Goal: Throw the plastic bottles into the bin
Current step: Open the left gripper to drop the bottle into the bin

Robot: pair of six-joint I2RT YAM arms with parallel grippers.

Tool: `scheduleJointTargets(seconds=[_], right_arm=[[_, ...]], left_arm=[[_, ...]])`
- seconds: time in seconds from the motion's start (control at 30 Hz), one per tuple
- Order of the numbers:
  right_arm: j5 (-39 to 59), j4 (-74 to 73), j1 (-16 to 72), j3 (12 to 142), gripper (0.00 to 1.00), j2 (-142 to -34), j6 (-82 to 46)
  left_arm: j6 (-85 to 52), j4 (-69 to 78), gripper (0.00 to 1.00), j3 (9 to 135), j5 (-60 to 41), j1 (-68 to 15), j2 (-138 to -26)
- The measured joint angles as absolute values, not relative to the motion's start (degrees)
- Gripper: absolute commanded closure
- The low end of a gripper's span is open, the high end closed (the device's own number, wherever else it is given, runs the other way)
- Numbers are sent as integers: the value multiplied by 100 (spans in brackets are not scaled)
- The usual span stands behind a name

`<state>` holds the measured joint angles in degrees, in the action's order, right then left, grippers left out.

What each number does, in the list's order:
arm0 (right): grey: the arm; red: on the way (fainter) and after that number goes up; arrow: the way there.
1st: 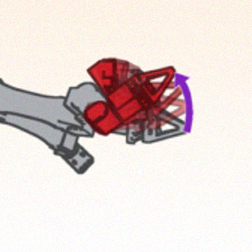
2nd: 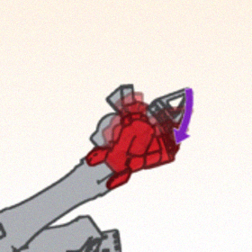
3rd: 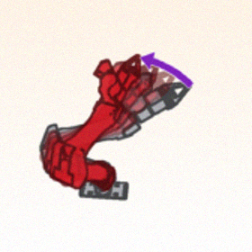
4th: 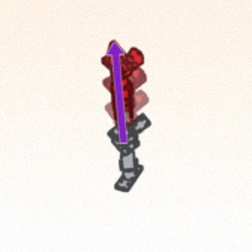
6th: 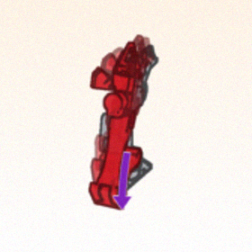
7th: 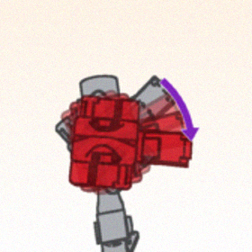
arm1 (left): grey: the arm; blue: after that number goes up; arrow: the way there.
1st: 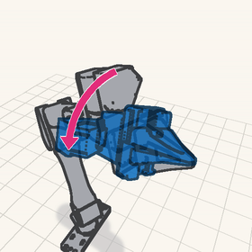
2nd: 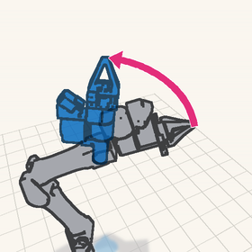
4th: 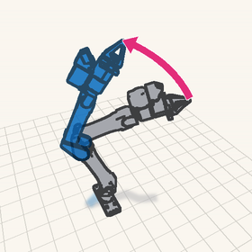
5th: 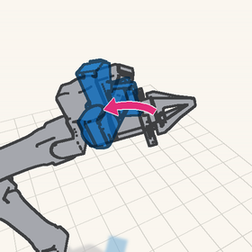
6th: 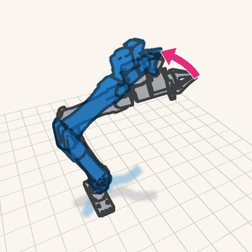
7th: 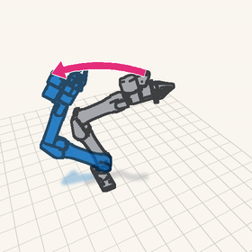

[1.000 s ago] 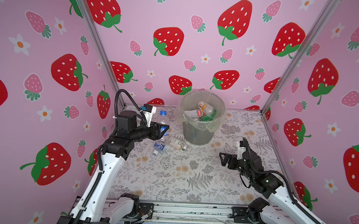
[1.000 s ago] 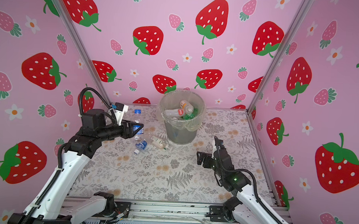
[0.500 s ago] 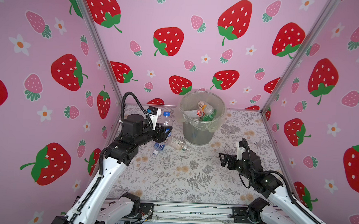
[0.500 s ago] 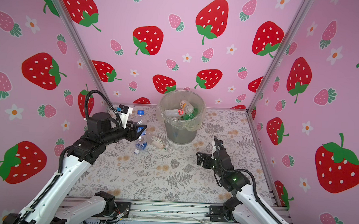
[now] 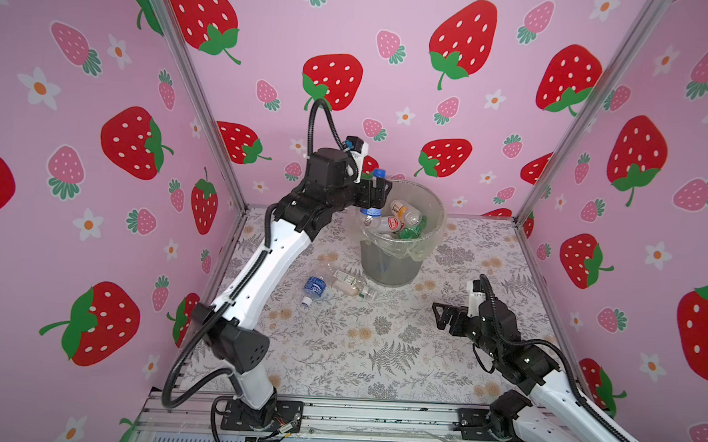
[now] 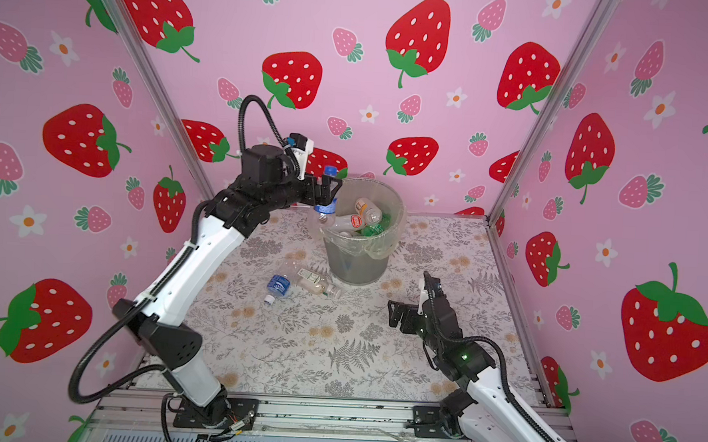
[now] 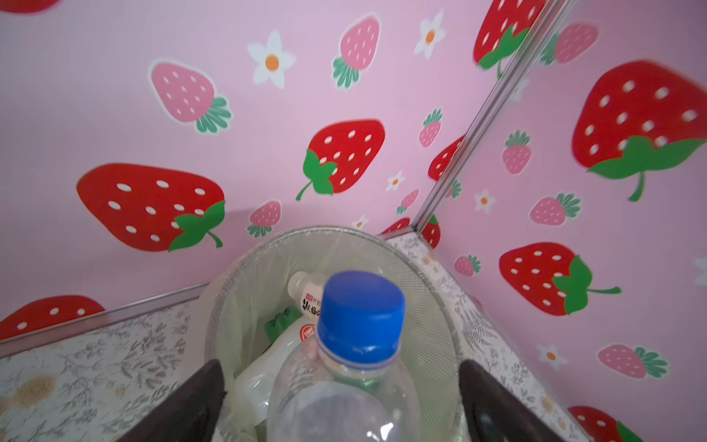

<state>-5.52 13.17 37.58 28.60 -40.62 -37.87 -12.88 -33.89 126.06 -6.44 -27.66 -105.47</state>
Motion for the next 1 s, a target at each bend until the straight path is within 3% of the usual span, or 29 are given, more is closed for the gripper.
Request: scheduleJointTargets(seconds=[0.07,0.13,0.33,0.67,1.0], right_arm=[[-554,1339,3758,2860,1,-4014,-3789],[-556,1345,3760,2860,1,-3916,-3793],[-567,1334,3758,2849,1,-3747,-3791],[-563,1321,3760,2849,1,-3951,-3767],[-454,1243,3760,2808,1,-4080,-3769]], left_arm=[[-1347,-3811,1,13284,-454,-2803,-11056],[-1382,-4023,1,13166,-360,-2814,-11074],[-1496,-3750,1,11649,-259,-2814,-9950],[-1435,-3454,1,10954,-148,-2799,-8888],[-1203,-3393,1,9426,-351,-2359,-7736]])
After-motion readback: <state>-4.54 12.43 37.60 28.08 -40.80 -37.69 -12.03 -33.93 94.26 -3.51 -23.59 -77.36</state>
